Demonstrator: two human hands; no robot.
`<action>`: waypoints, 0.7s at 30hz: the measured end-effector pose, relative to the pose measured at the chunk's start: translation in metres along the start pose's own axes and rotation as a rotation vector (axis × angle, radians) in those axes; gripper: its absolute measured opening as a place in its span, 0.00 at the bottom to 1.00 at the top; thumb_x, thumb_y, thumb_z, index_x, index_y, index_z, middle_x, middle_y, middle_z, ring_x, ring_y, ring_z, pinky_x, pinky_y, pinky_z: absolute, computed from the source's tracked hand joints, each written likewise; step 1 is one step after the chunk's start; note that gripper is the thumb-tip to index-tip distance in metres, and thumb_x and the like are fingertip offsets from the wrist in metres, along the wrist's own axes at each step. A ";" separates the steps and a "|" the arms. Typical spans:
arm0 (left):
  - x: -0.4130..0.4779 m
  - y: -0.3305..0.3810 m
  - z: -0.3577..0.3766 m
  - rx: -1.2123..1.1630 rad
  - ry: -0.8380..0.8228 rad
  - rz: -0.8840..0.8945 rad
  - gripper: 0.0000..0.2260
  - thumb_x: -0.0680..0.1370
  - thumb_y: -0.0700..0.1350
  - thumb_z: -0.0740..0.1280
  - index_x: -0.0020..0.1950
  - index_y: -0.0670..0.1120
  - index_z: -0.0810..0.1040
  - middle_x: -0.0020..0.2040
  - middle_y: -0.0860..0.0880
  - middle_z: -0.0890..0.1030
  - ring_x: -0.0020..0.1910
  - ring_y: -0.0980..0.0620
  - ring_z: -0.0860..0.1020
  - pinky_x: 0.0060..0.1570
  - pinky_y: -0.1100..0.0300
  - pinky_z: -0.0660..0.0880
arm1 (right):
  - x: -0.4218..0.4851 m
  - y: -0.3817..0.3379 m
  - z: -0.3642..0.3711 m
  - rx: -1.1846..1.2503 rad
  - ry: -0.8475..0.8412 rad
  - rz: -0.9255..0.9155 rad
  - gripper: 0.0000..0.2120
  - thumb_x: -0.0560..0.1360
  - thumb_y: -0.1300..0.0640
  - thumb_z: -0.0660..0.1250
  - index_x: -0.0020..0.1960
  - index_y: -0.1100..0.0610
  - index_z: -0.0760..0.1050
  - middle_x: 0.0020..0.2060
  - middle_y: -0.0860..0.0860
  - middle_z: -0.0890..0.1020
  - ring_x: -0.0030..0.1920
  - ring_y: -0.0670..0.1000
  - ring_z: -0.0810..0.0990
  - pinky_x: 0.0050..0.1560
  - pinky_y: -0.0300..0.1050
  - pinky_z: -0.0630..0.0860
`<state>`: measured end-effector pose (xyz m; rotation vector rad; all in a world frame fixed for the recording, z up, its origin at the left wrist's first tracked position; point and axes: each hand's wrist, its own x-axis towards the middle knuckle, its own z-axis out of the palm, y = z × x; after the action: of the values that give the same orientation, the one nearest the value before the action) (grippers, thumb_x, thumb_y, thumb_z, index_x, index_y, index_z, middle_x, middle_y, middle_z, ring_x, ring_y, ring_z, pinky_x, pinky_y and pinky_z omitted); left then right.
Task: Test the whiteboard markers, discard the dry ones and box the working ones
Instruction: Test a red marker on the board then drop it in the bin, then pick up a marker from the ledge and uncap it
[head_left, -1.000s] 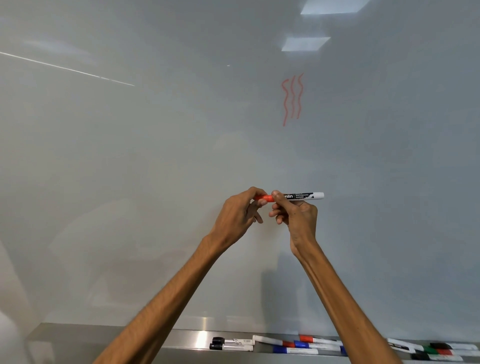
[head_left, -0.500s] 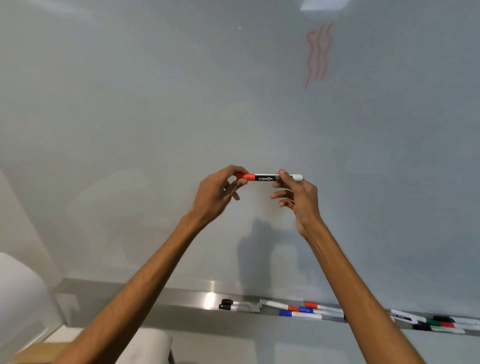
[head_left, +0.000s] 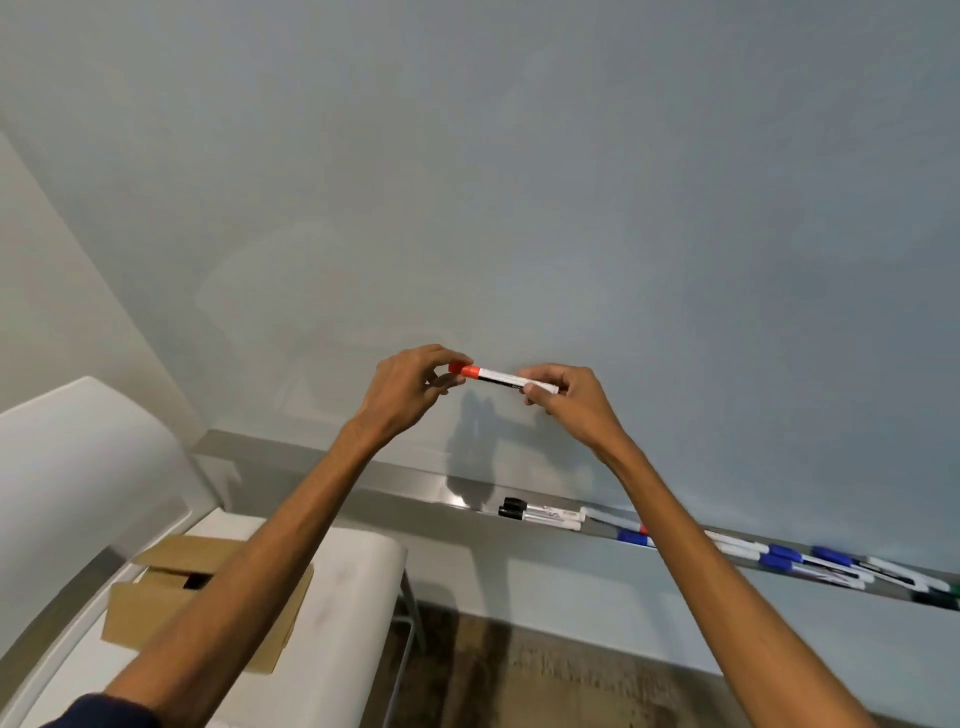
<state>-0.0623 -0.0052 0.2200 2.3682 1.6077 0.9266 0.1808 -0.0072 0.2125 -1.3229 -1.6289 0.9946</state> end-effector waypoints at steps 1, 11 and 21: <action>-0.006 -0.010 0.007 0.010 -0.017 -0.031 0.08 0.78 0.50 0.70 0.56 0.57 0.82 0.50 0.59 0.82 0.40 0.61 0.81 0.40 0.61 0.74 | 0.003 0.011 0.012 -0.050 -0.019 0.004 0.07 0.76 0.61 0.71 0.52 0.54 0.84 0.43 0.52 0.85 0.41 0.47 0.80 0.45 0.40 0.75; -0.060 -0.105 0.097 -0.069 -0.193 -0.331 0.08 0.75 0.41 0.73 0.53 0.47 0.83 0.50 0.49 0.84 0.47 0.52 0.82 0.50 0.51 0.80 | 0.002 0.111 0.115 -0.230 -0.037 0.097 0.08 0.74 0.61 0.74 0.52 0.53 0.84 0.45 0.47 0.85 0.46 0.46 0.81 0.49 0.36 0.73; -0.091 -0.139 0.165 0.016 -0.316 -0.380 0.10 0.76 0.39 0.71 0.57 0.44 0.81 0.54 0.44 0.83 0.51 0.46 0.81 0.56 0.51 0.77 | -0.003 0.186 0.164 -0.427 -0.027 0.151 0.10 0.77 0.60 0.71 0.58 0.55 0.83 0.53 0.53 0.83 0.56 0.52 0.77 0.56 0.43 0.73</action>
<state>-0.1043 0.0102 -0.0098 1.9846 1.8363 0.4430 0.0966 0.0021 -0.0203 -1.7416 -1.8514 0.7760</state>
